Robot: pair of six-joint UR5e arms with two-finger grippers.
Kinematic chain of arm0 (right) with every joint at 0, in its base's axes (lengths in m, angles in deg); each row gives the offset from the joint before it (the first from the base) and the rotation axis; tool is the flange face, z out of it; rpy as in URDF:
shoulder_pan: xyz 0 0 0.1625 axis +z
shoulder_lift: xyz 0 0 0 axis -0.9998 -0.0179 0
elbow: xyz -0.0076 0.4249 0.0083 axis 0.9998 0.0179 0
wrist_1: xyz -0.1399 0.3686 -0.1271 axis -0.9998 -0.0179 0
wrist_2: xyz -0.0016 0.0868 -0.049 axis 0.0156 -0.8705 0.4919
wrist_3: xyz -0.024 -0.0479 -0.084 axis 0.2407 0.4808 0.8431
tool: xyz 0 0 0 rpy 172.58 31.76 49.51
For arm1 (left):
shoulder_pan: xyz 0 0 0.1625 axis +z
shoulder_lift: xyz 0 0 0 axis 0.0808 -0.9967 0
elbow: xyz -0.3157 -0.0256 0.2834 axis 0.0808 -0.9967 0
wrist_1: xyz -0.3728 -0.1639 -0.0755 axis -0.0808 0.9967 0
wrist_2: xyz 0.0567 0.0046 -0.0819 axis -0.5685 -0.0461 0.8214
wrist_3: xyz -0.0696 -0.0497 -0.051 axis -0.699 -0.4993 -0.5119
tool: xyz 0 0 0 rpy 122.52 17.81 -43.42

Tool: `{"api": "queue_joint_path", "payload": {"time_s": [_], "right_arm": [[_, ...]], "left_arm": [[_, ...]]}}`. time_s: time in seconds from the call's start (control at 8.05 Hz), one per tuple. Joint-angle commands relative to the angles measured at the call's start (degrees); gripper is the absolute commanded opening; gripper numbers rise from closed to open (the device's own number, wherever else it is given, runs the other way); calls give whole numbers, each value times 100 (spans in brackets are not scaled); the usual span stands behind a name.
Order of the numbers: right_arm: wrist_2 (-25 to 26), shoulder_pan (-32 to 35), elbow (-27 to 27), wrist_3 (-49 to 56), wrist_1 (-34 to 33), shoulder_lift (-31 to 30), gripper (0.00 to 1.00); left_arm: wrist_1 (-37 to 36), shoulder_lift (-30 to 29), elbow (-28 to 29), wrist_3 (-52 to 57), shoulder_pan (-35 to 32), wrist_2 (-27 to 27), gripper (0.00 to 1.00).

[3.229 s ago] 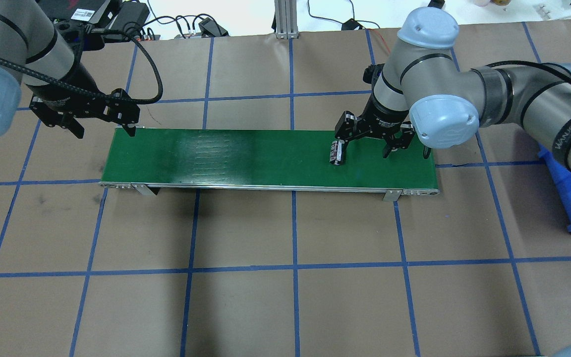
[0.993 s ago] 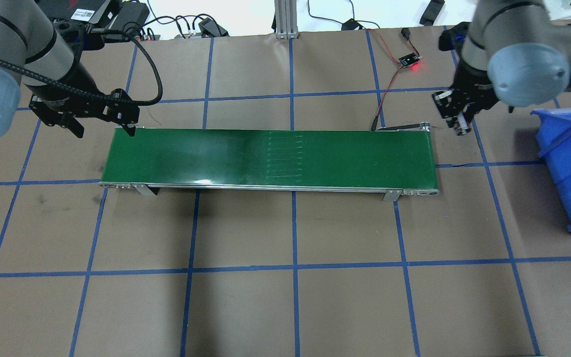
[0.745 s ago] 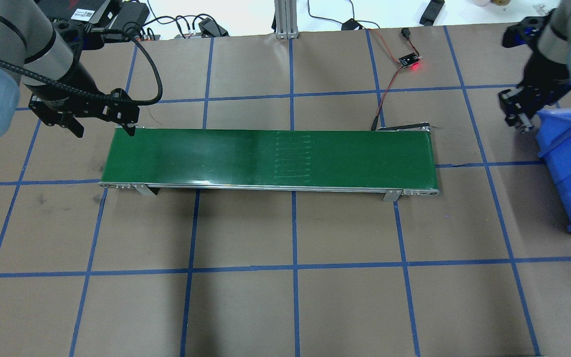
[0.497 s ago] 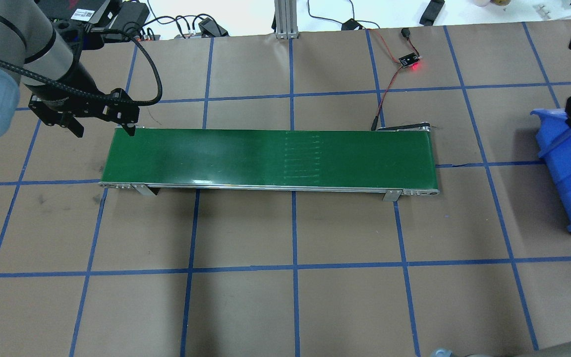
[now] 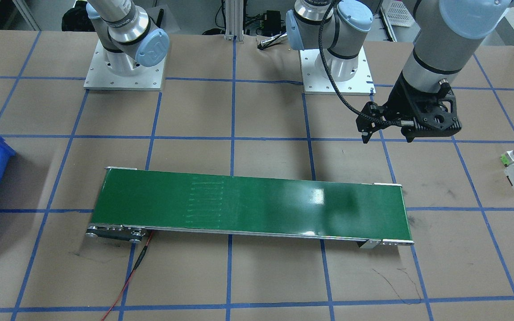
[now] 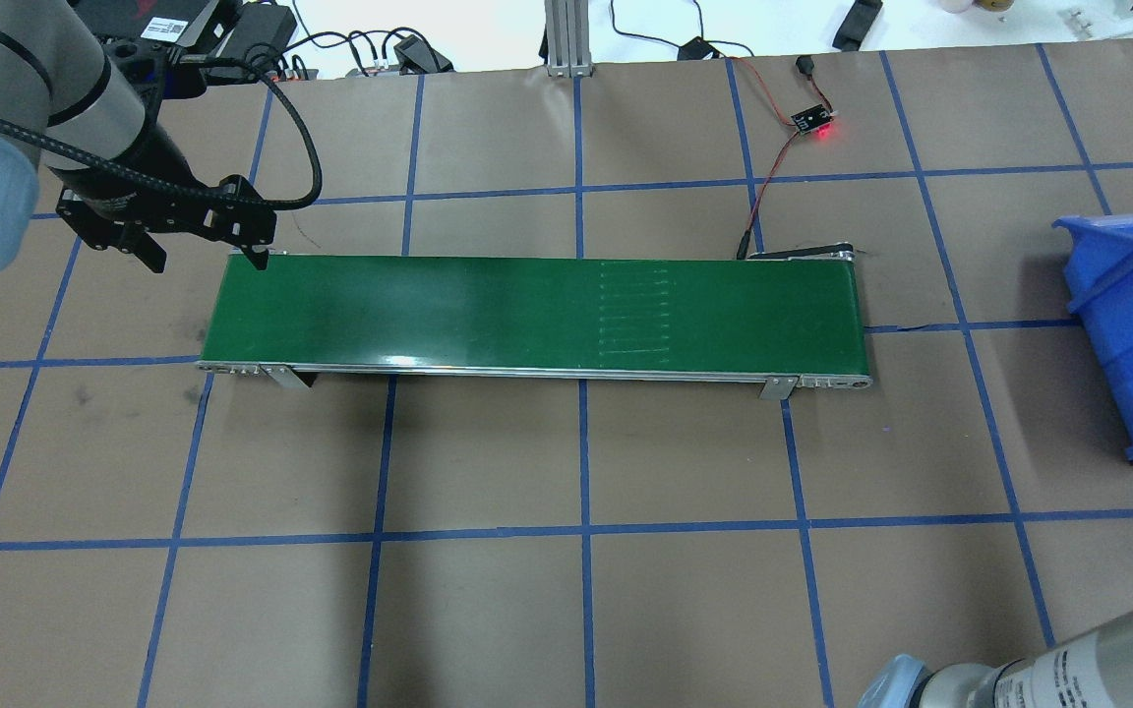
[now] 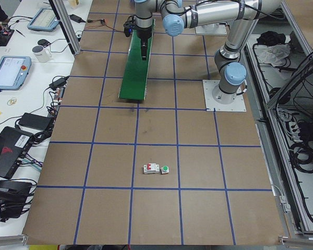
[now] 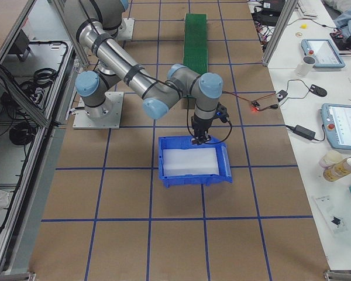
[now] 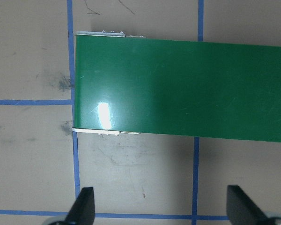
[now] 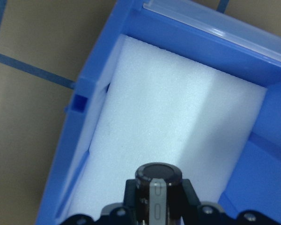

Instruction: Move capacitor from left to right

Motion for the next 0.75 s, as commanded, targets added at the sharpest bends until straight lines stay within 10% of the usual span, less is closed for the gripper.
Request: {"api": "queue_joint_path", "payload": {"time_s": [0.0,0.25,0.62], "right_arm": [[-202,-189,-81,250,-460,626,21],[-193,-189,-81,215,-460,618,85],[-157,-189,-81,197,-390,287,100]], "left_arm": [[0,0,0,0,-1,0,100],[0,0,0,0,8,0,100],[0,0,0,0,8,0,100]]}}
